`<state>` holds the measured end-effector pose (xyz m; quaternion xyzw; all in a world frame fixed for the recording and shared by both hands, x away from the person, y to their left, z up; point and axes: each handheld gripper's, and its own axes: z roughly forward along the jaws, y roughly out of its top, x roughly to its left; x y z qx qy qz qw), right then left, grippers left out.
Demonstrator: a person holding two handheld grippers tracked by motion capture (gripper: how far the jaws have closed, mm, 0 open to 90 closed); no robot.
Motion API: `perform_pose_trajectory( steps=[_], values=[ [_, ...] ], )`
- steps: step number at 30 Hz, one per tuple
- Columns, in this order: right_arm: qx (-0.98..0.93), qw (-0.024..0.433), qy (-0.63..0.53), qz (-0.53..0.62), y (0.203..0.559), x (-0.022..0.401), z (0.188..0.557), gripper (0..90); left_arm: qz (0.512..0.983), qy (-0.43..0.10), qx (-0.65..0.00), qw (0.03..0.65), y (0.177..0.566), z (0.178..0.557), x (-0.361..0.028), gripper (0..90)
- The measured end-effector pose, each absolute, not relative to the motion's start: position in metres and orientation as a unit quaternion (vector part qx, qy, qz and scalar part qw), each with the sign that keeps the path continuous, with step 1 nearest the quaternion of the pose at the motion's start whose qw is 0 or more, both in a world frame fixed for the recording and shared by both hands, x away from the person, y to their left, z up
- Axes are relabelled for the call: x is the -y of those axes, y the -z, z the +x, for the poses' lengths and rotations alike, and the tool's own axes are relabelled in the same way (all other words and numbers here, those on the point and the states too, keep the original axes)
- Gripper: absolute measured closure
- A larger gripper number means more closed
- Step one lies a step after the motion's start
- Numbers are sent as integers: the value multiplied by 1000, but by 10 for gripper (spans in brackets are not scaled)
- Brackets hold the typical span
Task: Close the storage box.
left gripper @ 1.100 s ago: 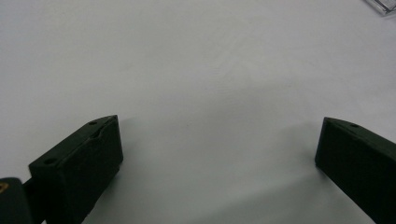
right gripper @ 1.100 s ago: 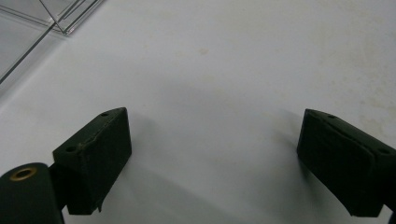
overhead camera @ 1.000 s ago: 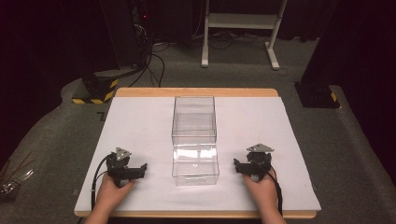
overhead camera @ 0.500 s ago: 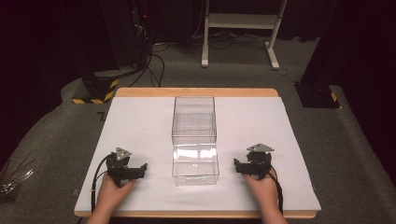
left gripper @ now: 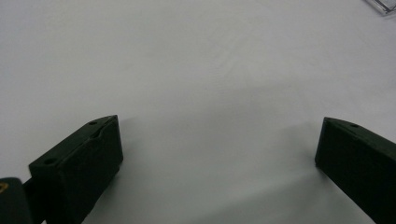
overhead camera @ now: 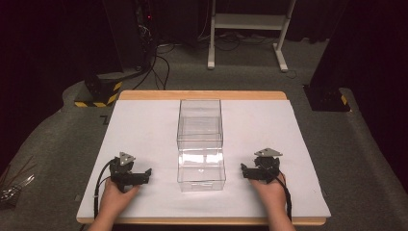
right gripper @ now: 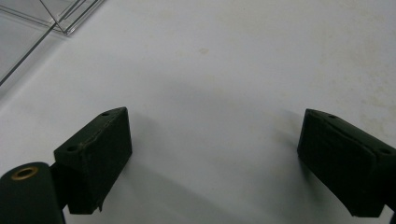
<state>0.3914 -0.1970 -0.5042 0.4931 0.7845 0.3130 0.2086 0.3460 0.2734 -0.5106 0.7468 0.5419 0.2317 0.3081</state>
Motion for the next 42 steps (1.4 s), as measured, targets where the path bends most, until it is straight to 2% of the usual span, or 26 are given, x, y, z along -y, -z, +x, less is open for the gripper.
perform_pose_trajectory(
  steps=[13, 17, 42],
  values=[
    [-780, 213, -338, 482, 496, 203, 389, 105, 746, -232, -542, 309, 511, 346, -273, 11],
    [-771, 230, -361, 471, 487, 205, 383, 104, 746, -232, -542, 309, 511, 346, -273, 10],
    [-765, 243, -410, 434, 464, 199, 358, 103, 746, -232, -542, 309, 511, 346, -273, 11]
  ],
)
